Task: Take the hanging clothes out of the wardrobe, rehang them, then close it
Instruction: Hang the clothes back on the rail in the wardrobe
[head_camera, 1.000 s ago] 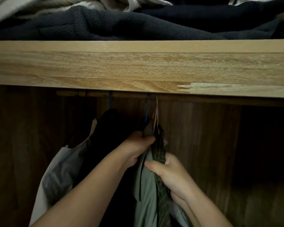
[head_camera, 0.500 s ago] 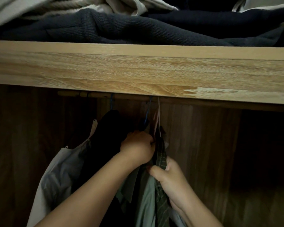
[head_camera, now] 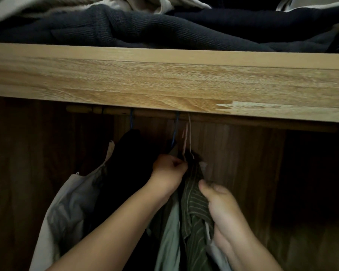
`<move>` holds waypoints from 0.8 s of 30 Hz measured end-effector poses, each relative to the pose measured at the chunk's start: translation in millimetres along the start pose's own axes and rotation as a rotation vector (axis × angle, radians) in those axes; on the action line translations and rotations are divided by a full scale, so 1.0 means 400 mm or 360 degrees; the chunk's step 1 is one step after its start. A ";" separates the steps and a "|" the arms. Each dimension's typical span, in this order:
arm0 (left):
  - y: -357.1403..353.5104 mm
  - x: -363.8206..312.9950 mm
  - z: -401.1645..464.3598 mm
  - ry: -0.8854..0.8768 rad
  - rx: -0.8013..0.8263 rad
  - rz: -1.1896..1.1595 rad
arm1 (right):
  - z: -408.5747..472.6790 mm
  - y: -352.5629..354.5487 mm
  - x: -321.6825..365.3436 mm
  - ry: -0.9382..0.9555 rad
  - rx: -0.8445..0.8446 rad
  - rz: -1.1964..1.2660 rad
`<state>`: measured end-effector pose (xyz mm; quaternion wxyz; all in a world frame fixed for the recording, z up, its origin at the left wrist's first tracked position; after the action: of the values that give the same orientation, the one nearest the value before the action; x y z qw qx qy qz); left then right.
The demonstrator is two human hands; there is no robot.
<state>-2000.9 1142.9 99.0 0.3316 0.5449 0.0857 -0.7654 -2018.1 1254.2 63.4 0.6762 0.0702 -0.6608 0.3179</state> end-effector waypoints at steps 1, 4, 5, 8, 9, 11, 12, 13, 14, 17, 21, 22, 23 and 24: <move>-0.004 0.000 0.002 -0.0027 -0.0030 0.0002 | -0.006 0.005 0.010 -0.0039 -0.0012 0.0044; -0.016 -0.004 0.001 -0.0054 -0.0081 0.0109 | -0.019 0.013 0.045 -0.0114 -0.0014 -0.0033; -0.020 -0.009 -0.002 -0.0040 -0.0068 0.0173 | -0.019 0.018 0.058 -0.0116 -0.0033 -0.0065; -0.019 -0.022 -0.003 -0.0016 -0.0125 0.0259 | -0.018 0.034 0.092 -0.0170 -0.0060 0.0056; -0.015 -0.028 -0.001 -0.0043 -0.0137 0.0263 | -0.018 0.042 0.103 -0.0170 -0.0053 0.0151; -0.009 -0.036 0.007 -0.0118 -0.0104 0.0266 | -0.020 0.072 0.125 -0.0071 -0.0097 0.0275; -0.004 -0.038 0.011 -0.0145 -0.0090 0.0270 | -0.021 0.095 0.134 0.0016 -0.0176 0.0235; -0.001 -0.038 0.014 -0.0157 -0.0086 0.0278 | -0.025 0.120 0.141 0.0105 -0.0278 0.0113; 0.002 -0.044 0.015 -0.0192 -0.0085 0.0280 | -0.032 0.144 0.147 0.0170 -0.0360 -0.0088; 0.005 -0.067 0.026 -0.0283 -0.0145 0.0260 | -0.043 0.193 0.153 0.0178 -0.0529 -0.1166; -0.009 -0.093 0.044 -0.0350 -0.0172 0.0306 | -0.063 0.147 0.149 0.0288 -0.0845 -0.2230; -0.015 -0.095 0.042 -0.0357 -0.0176 0.0344 | -0.075 0.117 0.153 0.0438 -0.0823 -0.2170; -0.020 -0.097 0.037 -0.0349 -0.0183 0.0390 | -0.082 0.090 0.152 0.0558 -0.0723 -0.2119; -0.024 -0.097 0.035 -0.0328 -0.0189 0.0426 | -0.087 0.066 0.149 0.0629 -0.0597 -0.2072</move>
<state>-2010.4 1159.3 136.9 0.4690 0.4497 0.0230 -0.7598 -2006.7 1313.0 106.7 0.8370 0.2745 -0.3931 -0.2638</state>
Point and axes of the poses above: each hand's wrist, its own z-axis towards the middle knuckle, its own y-axis out of the back of the hand, x = y × z, the point moved 2 cm from there along z, towards the middle knuckle, and after that the axes turned 2 degrees about x, right-handed, at the moved point
